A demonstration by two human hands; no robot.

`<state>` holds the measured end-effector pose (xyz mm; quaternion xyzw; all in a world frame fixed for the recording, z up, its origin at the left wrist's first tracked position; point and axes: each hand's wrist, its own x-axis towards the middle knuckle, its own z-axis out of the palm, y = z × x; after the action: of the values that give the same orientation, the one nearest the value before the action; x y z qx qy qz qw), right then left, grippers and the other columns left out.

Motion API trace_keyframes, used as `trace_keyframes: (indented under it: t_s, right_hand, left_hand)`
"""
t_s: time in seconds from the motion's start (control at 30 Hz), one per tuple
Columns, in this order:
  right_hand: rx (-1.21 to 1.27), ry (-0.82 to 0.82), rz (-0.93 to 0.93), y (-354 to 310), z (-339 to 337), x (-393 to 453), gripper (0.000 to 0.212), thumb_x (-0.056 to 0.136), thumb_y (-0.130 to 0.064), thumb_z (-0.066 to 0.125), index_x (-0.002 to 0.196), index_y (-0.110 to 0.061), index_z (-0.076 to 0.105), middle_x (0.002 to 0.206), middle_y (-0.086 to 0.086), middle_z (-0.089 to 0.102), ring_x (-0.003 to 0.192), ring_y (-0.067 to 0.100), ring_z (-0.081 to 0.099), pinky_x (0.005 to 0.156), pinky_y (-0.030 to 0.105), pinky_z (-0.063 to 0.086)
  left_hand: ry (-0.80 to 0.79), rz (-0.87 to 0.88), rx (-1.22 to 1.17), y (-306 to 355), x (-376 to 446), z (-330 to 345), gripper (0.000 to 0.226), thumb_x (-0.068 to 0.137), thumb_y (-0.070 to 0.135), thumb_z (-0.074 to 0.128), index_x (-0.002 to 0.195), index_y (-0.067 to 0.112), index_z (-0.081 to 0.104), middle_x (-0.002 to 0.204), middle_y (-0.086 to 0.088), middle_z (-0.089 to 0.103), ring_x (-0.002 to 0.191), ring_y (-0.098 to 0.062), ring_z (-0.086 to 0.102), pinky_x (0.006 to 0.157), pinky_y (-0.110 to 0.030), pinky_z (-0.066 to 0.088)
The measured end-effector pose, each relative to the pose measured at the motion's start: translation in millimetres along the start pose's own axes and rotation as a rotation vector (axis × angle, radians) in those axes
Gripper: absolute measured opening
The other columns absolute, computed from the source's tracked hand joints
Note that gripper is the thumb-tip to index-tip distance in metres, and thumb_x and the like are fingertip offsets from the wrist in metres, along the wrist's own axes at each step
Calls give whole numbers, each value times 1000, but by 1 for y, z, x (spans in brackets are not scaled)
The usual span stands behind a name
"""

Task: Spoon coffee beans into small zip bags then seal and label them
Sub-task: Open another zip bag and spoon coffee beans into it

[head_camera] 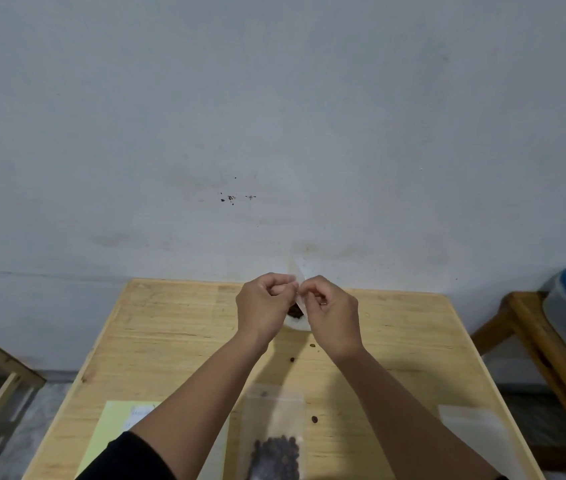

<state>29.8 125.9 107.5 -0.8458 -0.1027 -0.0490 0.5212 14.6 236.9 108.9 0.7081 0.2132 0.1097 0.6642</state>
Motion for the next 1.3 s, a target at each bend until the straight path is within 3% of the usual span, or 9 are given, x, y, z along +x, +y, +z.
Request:
trace_keyframes:
  t_s: [0.1,0.3,0.47,0.63,0.77,0.9,1.0,1.13,1.3]
  right_hand:
    - [8,-7,25,2,2,2,23,87,-3,57,77,-19,70,72,-15,66,73,3,62,82,34,50]
    - [73,-71,145,4,2,6,6,82,-12,70,85,-15,73,79,-4,72,74,2,65,79,20,52]
    - [-44,81,212,6,2,12,8,80,-8,66,75,-12,71,68,-1,67,67,10,62,68,19,50]
    - [-115,52,133,7,6,11,16,83,-4,57,79,-13,70,71,2,64,71,15,60,66,18,47]
    - [-193,-127,-35,1,7,6,29,91,-5,52,105,-21,72,79,-2,51,65,-3,52,65,1,36]
    - [-134,-197,-58,-3,7,0,31,93,-2,49,113,-15,68,92,5,55,66,-20,53,73,-10,26]
    - [-78,-224,-63,-2,20,-3,30,92,-4,53,114,-18,68,91,7,57,70,-9,58,72,2,38]
    - [-7,-229,-3,6,29,-3,30,91,-5,53,112,-21,69,86,3,55,72,0,58,71,7,44]
    - [94,-157,113,15,30,-4,28,92,-4,52,105,-20,71,92,14,59,83,25,62,74,18,49]
  left_hand:
    - [-8,-10,-28,-1,1,-2,10,82,13,68,88,21,71,64,6,70,73,-7,70,77,-22,53]
    - [-48,-22,-16,-6,1,-7,10,82,13,69,86,22,69,72,0,73,79,-13,71,84,-32,55]
    - [38,69,203,-9,0,-10,8,82,13,66,86,16,72,63,5,67,60,5,60,63,-4,45]
    - [98,137,306,-12,-3,-15,8,82,17,65,88,16,71,60,9,60,55,8,53,56,-1,38]
    - [-150,243,212,-16,-1,-31,44,82,24,73,122,31,57,100,16,65,94,13,58,80,-4,44]
    - [-391,414,440,-27,9,-48,98,67,29,84,144,36,25,143,30,26,131,18,23,104,-6,25]
    - [-412,473,529,-33,11,-50,123,58,28,87,149,29,4,150,25,8,133,21,3,102,3,10]
    - [-330,572,532,-39,11,-49,112,57,26,82,147,20,15,144,8,27,132,11,20,102,-2,18]
    - [-259,619,549,-44,8,-46,90,64,37,71,142,14,32,133,7,41,124,-1,37,102,-5,24]
